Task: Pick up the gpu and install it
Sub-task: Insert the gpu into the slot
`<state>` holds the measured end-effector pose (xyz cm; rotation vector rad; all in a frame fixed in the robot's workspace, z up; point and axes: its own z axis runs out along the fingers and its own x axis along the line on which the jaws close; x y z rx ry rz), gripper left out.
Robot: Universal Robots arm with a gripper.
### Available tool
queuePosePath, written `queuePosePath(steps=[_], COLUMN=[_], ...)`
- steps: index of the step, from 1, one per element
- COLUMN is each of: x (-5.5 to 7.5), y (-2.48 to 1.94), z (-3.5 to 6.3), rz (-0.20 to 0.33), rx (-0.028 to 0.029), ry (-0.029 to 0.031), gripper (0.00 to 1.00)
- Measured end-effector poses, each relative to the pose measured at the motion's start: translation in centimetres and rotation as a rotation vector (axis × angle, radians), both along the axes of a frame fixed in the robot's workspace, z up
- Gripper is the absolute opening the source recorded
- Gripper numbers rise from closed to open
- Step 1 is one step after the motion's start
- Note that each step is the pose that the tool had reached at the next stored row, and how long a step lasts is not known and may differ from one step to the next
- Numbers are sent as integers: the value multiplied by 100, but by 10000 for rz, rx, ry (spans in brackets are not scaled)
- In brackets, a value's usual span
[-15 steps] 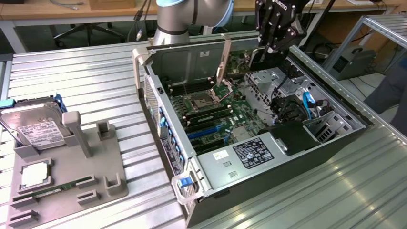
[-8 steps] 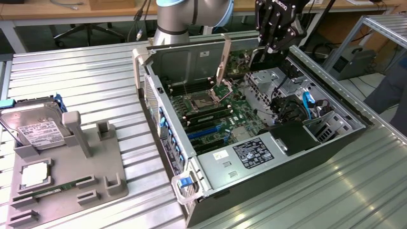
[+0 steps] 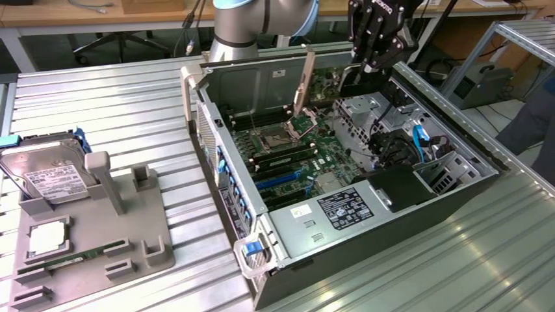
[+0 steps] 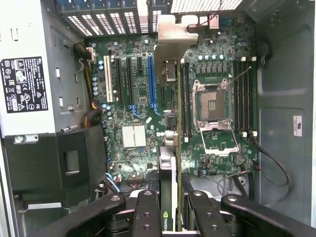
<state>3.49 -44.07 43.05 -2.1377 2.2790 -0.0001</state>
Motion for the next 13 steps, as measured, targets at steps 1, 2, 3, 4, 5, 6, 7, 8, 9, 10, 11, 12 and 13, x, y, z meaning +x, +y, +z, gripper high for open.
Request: queuePosePath(steps=[1, 2, 3, 4, 5, 6, 7, 8, 9, 10, 11, 12, 13], x=[4, 6, 8, 8, 8, 8, 8, 8, 8, 4, -6, -19, -35], y=[0, 0, 0, 0, 0, 0, 0, 0, 0, 0, 0, 0, 0], z=[0, 0, 0, 0, 0, 0, 0, 0, 0, -1, -2, -2, -2], rz=[0, 0, -1, 0, -1, -1, 0, 0, 0, 1, 1, 0, 0], rx=[0, 0, 1, 0, 0, 0, 0, 0, 0, 2, 3, 3, 1], ry=[39, 66, 93, 94, 94, 94, 94, 94, 94, 94, 93, 94, 94], gripper=[27, 27, 27, 27, 27, 27, 27, 27, 27, 27, 27, 27, 27])
